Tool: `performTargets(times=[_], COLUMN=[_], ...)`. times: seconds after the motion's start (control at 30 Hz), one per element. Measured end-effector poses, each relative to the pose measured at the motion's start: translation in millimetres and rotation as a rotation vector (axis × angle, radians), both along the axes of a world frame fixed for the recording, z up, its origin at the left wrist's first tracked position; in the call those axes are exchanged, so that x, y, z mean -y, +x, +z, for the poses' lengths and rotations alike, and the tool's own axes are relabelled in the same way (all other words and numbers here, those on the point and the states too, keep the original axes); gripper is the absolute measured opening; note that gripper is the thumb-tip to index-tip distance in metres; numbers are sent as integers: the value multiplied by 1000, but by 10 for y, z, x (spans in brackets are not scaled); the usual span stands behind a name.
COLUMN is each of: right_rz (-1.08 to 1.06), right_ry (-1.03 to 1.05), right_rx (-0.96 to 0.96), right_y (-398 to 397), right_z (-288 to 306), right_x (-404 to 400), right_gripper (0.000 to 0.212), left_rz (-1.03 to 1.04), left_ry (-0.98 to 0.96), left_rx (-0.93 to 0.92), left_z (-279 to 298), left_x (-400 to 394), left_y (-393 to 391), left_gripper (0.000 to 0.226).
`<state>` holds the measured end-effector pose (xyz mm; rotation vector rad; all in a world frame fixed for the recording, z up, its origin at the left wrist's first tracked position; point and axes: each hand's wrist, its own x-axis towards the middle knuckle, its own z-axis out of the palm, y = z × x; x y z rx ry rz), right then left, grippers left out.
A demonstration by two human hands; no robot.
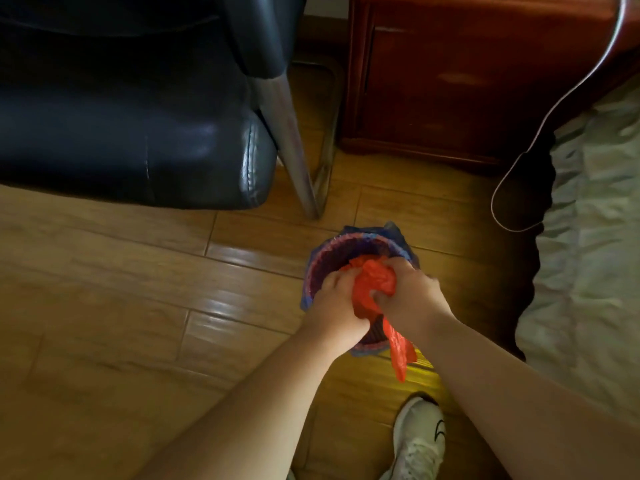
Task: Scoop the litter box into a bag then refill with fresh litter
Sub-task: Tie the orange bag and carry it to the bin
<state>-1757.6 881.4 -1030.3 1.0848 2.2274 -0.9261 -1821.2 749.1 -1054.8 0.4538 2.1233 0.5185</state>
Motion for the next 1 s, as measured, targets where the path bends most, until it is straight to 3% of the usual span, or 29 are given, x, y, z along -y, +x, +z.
performTargets(times=[0.1,0.27,0.3,0.37,0.43,0.5,0.7,0.8,1.0], right_rz=[-164,-396,-471,-547,-443,-315,-135,-82,217], right_ry=[-93,-198,-255,-328,-278,-179,38,76,-37], right_rx=[-102,-186,-191,-177,-143,-94,-114,-130,-21], right_y=[-58,-122,-142,-168,-161,-127,-24,5,-15], right_z=[18,-37,-31,-61,-80,-85,-96,-107,-329], right_x=[-29,-57,-56,-40,-18,-11,18,51,175], right_gripper=[51,30,23,19,22,27,34,38,75], left_rz=[-7,177,179,156,223,334,341,281,-142], left_ry=[98,166,105,8,33,101,203,168,-5], left_rx=[-62,145,143,132,60,-76,-287,-269,-116], left_z=[64,-17,-65,-108,-122,-164,-223,-327,-564], left_x=[-10,-46,-66,-91,-95,-76,18,111,66], left_y=[69,156,192,214,133,18,-19,-38,-39], left_gripper=[87,115,116,89,42,30,37,25,56])
